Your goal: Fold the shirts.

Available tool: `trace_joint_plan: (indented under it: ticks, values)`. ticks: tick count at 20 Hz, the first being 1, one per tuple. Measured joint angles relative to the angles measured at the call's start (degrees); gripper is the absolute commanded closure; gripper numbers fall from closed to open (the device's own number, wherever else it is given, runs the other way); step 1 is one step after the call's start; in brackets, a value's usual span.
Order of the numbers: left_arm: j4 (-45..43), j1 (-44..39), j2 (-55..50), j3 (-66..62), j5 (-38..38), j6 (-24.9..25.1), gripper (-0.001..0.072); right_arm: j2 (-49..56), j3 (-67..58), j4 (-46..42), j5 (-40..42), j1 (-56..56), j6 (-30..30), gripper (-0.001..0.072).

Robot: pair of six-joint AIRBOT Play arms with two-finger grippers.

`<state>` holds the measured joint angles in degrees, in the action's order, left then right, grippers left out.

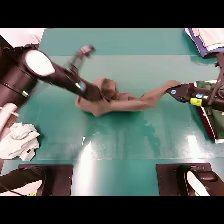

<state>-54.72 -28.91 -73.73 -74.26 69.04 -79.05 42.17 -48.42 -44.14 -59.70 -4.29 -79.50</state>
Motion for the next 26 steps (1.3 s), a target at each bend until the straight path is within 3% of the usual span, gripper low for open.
trace_joint_plan:
  ticks: [1, 2, 3, 6, 9, 14, 20, 26]
  values:
    - [1.0, -2.5, 0.2, 2.8, -0.5, 0.6, 0.0493, -0.2, -0.9, -1.5, -1.1, 0.3, -0.1, 0.07]
    - [1.8, -4.7, 0.3, 5.1, -0.9, 1.1, 0.0195, -0.3, -1.6, -3.2, -2.1, 0.5, -0.3, 0.0701]
    - [2.2, -6.2, 0.3, 7.0, -0.9, 1.4, 0.0166, -0.4, -2.2, -4.3, -2.9, 0.5, -0.3, 0.0701]
    - [3.0, -6.6, 0.7, 7.5, 1.1, 1.7, 0.0168, -0.6, -3.0, -6.1, -4.3, -0.2, -0.5, 0.07]
    - [3.3, -1.9, 1.8, 2.7, 2.8, 1.8, 0.0168, -0.6, -3.3, -6.9, -5.3, -1.0, -0.6, 0.07]
    - [-1.3, 4.9, 0.8, -3.5, -5.0, 2.7, 0.0167, -0.7, -3.4, -7.3, -5.8, -1.5, -0.6, 0.07]
    - [-3.7, 6.6, -12.5, -11.1, -9.1, 3.0, 0.0138, -0.7, -2.8, -7.3, -6.5, -1.5, -0.6, 0.07]
    - [-3.8, 6.8, -25.4, -21.6, -3.2, 2.8, 0.0139, -0.6, 0.0, -6.7, -6.2, 1.3, -0.9, 0.07]
